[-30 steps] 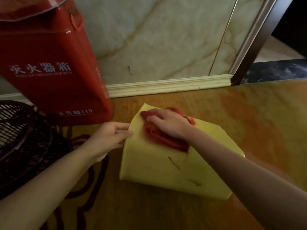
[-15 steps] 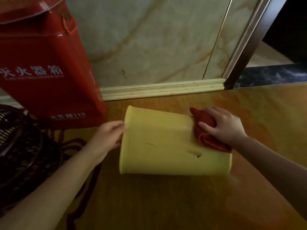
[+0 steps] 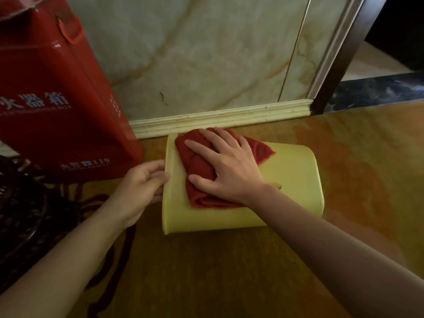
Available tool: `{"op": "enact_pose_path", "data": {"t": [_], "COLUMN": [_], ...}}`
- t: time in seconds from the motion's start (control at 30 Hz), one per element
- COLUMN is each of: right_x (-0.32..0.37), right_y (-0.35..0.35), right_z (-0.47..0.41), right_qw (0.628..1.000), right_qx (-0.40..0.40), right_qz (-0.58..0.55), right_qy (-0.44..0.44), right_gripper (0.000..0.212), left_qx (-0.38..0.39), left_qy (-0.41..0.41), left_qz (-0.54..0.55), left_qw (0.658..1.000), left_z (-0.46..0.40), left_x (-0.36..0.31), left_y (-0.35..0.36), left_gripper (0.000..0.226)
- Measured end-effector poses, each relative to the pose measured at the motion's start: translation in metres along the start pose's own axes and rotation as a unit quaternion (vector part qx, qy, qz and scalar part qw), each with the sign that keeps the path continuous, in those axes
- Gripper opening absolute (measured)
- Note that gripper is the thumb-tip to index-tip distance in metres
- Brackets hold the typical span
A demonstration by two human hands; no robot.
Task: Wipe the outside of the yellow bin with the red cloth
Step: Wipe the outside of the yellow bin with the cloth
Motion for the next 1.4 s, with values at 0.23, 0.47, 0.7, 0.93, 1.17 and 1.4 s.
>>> {"op": "enact_pose_path", "data": {"t": [0.23,0.47,0.7,0.93,1.17,1.4], "right_x": [-0.139,-0.039,-0.058,-0.15,-0.02,-0.023], "right_y": [-0.009,0.008,0.012,-0.003,-0.016,-0.018], "right_z": [0.056,-0.028,-0.005,0.021,0.001,0.008], "right_qw": [0.947,0.982,1.0,0.946,0.979,0.993], "right_qx": [-0.018,-0.03,0.011,-0.019,-0.079,-0.097], "right_qz": [-0.05,-0.04,-0.02,-0.019,-0.051,-0.067], "right_qy": [0.316,0.184,0.016,0.324,0.183,-0.023], "right_gripper": [0.056,0.058,0.058,0.058,0.056,0.065], "left_qx": [-0.021,0.026,-0.039,-0.054,-0.025,-0.003], "left_qy": [-0.041,-0.069,-0.085,0.006,0.049,-0.001], "left_qz": [0.052,0.07,0.074,-0.164,0.008,0.018], "left_qw": [0.998,0.995,0.993,0.985,0.998,1.0], "left_z": [-0.029,-0.048,-0.058,-0.03,0.006,-0.011], "left_x": [0.003,-0.011,-0.003,-0.005,-0.018,-0.044], "left_y": [-0.009,-0.003,-0.014,0.015,0.039,-0.001], "left_gripper": [0.026,0.026,0.023,0.02,0.022,0.018]}}
Point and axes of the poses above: each hand's wrist, its own z-axis away from the middle knuckle, its own y-axis out of the palm, x = y × z, the point moved 5 cm from there along -z, towards the middle knuckle, and after that the axes turned 5 degrees about z, right-handed, at the moved point
